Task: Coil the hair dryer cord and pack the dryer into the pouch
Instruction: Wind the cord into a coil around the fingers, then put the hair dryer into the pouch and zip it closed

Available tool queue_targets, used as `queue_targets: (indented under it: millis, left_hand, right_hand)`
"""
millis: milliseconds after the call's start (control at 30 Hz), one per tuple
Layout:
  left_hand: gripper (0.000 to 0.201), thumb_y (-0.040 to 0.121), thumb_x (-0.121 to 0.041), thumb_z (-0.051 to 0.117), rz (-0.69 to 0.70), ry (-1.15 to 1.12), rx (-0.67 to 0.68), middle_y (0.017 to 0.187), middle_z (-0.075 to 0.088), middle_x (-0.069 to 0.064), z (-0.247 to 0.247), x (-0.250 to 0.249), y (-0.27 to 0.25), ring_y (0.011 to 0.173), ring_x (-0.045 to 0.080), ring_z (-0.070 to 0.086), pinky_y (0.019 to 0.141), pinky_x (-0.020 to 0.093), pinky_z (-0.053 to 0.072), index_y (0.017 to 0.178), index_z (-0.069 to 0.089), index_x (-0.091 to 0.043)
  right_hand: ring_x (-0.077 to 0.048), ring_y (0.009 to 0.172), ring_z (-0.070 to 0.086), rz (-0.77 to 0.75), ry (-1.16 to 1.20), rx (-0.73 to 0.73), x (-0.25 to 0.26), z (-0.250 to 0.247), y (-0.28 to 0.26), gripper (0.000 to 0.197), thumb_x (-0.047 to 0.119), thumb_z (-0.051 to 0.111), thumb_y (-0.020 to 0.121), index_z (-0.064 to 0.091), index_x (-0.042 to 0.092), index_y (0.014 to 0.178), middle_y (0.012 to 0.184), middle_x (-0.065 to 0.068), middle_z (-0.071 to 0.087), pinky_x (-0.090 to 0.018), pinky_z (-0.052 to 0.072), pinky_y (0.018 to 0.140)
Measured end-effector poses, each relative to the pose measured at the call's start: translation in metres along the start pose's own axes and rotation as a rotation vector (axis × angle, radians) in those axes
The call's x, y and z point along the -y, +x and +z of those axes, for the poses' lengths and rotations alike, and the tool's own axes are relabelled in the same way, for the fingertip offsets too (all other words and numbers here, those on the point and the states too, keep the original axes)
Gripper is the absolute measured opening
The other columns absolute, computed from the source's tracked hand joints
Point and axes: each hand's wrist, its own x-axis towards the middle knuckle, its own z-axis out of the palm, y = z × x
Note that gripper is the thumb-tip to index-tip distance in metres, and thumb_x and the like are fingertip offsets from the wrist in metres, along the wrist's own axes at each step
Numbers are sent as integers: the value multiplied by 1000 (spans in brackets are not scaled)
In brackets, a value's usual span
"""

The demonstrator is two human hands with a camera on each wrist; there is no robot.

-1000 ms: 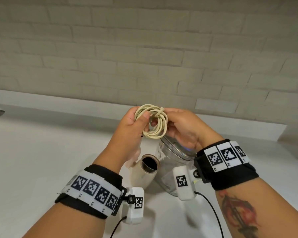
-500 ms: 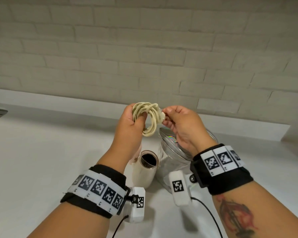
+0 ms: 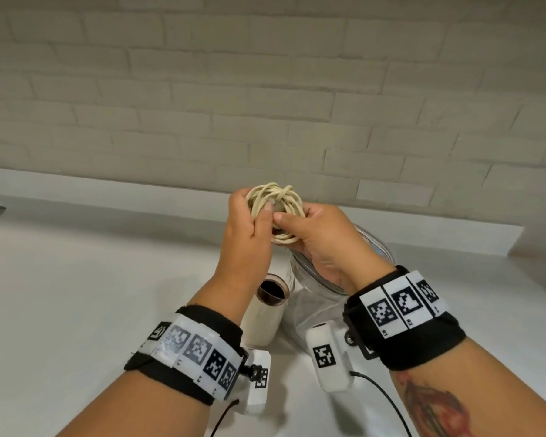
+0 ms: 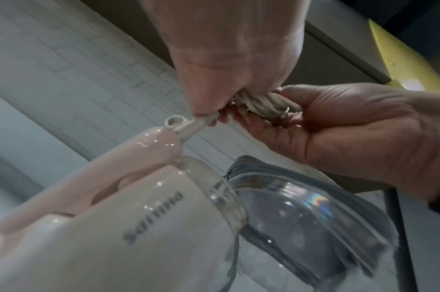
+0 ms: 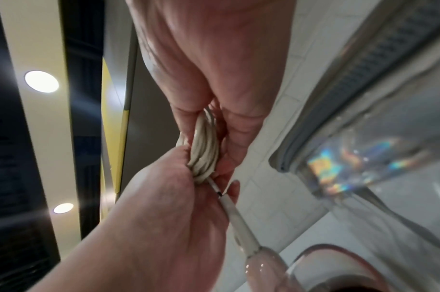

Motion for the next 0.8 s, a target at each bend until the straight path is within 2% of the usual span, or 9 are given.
queue_targets:
  millis: [133,267,367,400,500,600,667,733,800]
  left_hand:
    - [32,86,-49,57,-92,-72,197,107,71,-9,-4,1,-4,101,4,65,87,24,50,112,63,-31]
    - [21,95,-35,50,-22,-10,214,100,72,-9,-8,0,0,90,3,67,75,16,52,109,65,-30]
    - [17,90,-34,52,-24,8,250,80,70,-12,-15,8,2,68,4,63,57,20,51,97,66,-28]
    - [13,89,-34,53,-33,11,220,72,67,-13,-18,11,3,60,2,59,52,18,48,92,64,-29]
    - [9,87,-37,56,-44,42,114,73,63,-9,-32,21,4,54,1,53,51,15,46,90,61,-30]
    - [26,85,-48,55,-68,157,124,86,67,-7,-47,36,6,60,3,59,59,23,48,103,59,-29]
    - [28,86,-50,55,-47,297,109,84,66,-8,-51,47,5,60,7,62,57,28,45,101,57,-27]
    - [25,87,-48,57,-1,397,31,79,62,-11,-49,51,3,66,6,58,56,24,41,97,55,-25]
    - [20,89,-42,58,-12,391,-70,77,59,-12,-45,52,3,69,5,54,56,19,36,94,55,-23]
  right_hand:
    - [-27,88,71,45,26,-30,-1,0,1,25,17,62,89,67,0,105,102,-21,72,-36,59,75]
    - [-25,79,73,-72,-366,-30,0,-5,-1,25,31,56,90,69,11,96,93,-14,75,-43,59,78]
    - [-29,87,70,-71,-591,116,9,-35,-5,25,36,57,85,69,18,97,96,-4,75,-47,56,82]
    - [-23,93,68,-106,-722,136,13,-52,-7,24,37,60,82,68,24,102,102,3,72,-41,54,84]
    - [-3,125,43,-114,-1049,233,17,-110,-17,69,39,78,71,47,33,133,136,10,44,-6,29,98]
    - [-5,139,16,81,-1235,346,-5,-147,-28,115,42,87,54,21,33,147,148,11,18,-15,15,111]
    - [-11,141,14,60,-1319,324,-26,-154,-30,107,44,84,59,24,35,146,149,11,20,-30,14,118]
    - [-18,134,38,-120,-1267,212,-36,-152,-28,77,37,81,67,46,33,136,144,6,44,-38,28,114]
    - [-16,114,56,-258,-1270,128,-39,-147,-24,54,37,78,70,62,33,121,117,15,63,-38,34,107]
